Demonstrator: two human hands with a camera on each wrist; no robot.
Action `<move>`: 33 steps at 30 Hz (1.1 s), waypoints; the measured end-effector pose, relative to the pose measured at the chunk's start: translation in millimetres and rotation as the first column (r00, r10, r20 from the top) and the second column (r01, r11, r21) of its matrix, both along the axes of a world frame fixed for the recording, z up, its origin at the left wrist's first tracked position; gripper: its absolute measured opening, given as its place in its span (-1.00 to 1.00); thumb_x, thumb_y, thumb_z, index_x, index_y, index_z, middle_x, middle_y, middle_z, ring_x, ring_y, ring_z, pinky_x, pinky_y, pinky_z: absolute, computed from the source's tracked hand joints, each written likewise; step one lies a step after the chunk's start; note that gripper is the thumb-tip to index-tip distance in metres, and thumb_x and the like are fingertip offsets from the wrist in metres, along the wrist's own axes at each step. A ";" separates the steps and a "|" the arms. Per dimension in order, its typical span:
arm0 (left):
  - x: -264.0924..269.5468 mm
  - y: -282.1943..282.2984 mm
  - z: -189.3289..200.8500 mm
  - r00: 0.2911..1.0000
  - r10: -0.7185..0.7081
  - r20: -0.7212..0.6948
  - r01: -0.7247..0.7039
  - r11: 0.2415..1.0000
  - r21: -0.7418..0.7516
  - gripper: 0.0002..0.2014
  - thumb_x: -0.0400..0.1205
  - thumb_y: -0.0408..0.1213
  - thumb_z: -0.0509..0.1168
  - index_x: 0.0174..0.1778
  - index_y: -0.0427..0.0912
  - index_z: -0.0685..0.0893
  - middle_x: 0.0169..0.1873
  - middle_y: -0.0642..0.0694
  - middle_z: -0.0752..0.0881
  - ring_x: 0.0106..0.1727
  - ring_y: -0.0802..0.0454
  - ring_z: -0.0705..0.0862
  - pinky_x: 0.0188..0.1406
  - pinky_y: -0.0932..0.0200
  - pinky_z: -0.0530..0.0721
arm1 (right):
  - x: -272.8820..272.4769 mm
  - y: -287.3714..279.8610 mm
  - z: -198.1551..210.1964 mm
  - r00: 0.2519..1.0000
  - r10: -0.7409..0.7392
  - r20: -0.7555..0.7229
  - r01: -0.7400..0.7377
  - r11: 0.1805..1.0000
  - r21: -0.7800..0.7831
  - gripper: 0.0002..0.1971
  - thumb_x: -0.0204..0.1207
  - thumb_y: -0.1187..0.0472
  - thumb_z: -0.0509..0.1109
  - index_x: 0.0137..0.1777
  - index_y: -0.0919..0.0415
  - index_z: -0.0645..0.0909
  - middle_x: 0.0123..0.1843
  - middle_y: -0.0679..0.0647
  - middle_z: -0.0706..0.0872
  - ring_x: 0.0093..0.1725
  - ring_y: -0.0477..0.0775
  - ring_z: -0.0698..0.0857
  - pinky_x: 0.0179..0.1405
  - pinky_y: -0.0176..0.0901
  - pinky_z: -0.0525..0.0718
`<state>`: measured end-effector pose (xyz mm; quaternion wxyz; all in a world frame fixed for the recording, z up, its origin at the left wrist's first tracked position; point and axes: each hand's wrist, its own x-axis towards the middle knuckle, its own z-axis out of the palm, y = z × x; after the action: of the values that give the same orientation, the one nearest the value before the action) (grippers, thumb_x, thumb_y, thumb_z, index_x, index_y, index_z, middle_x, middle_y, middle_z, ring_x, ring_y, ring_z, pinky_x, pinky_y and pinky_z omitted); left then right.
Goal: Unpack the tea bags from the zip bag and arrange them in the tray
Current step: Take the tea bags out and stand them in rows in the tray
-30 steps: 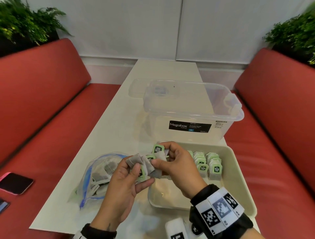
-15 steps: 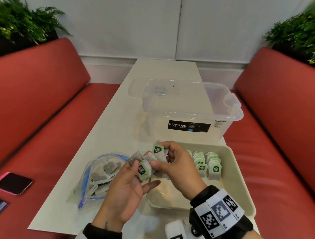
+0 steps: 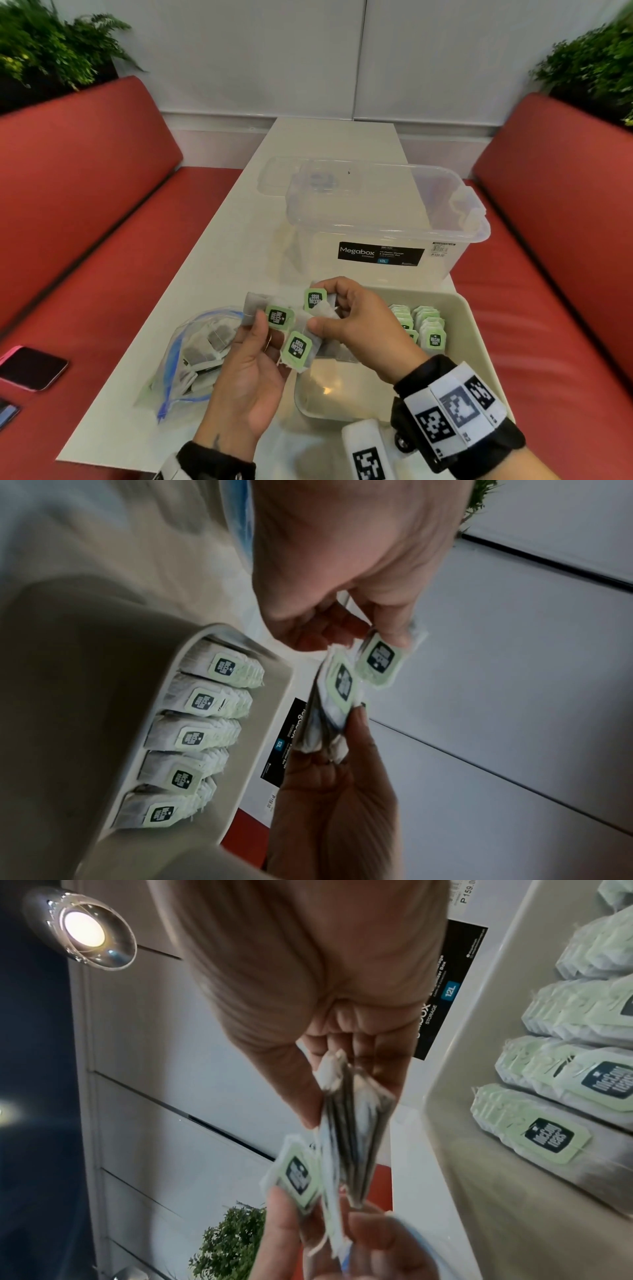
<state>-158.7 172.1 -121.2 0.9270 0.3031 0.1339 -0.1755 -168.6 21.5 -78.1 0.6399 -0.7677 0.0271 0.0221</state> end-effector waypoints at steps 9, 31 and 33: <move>-6.1 7.3 2.1 0.988 -0.148 0.030 0.150 0.985 -0.086 -0.36 -0.12 -0.14 0.75 -0.10 -0.15 0.81 0.04 -0.14 0.78 0.16 -0.13 0.73 0.11 -0.24 0.68 | 0.6 -7.9 6.8 0.994 0.091 -0.064 -0.098 0.989 -0.115 -0.66 0.38 0.40 0.51 0.11 0.09 0.62 0.05 0.05 0.79 0.07 0.10 0.75 0.18 0.11 0.68; -14.7 -13.4 14.8 0.993 -0.103 -0.066 0.086 0.972 -0.219 -0.68 0.49 -0.14 0.25 0.03 -0.26 0.69 -0.06 -0.30 0.74 -0.16 -0.23 0.76 -0.27 -0.20 0.78 | 14.9 25.2 28.9 0.988 0.073 0.140 -0.002 0.893 -0.449 -0.84 0.43 0.13 0.52 -0.32 -0.06 0.62 -0.41 -0.15 0.66 -0.42 -0.23 0.60 -0.28 -0.29 0.59; -16.0 -14.8 15.1 0.991 -0.093 -0.091 0.075 0.980 -0.185 -0.74 0.52 -0.17 0.22 0.00 -0.23 0.67 -0.15 -0.21 0.78 -0.25 -0.16 0.78 -0.28 -0.15 0.75 | 25.1 19.0 43.5 0.986 0.102 0.129 -0.022 0.861 -0.508 -0.89 0.46 0.16 0.49 -0.26 -0.03 0.65 -0.41 -0.16 0.64 -0.36 -0.14 0.62 -0.23 -0.26 0.58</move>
<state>-174.7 157.3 -106.1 0.9346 0.2139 0.1506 -0.2410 -143.4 40.5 -34.6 0.4158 -0.9082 -0.0414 -0.0233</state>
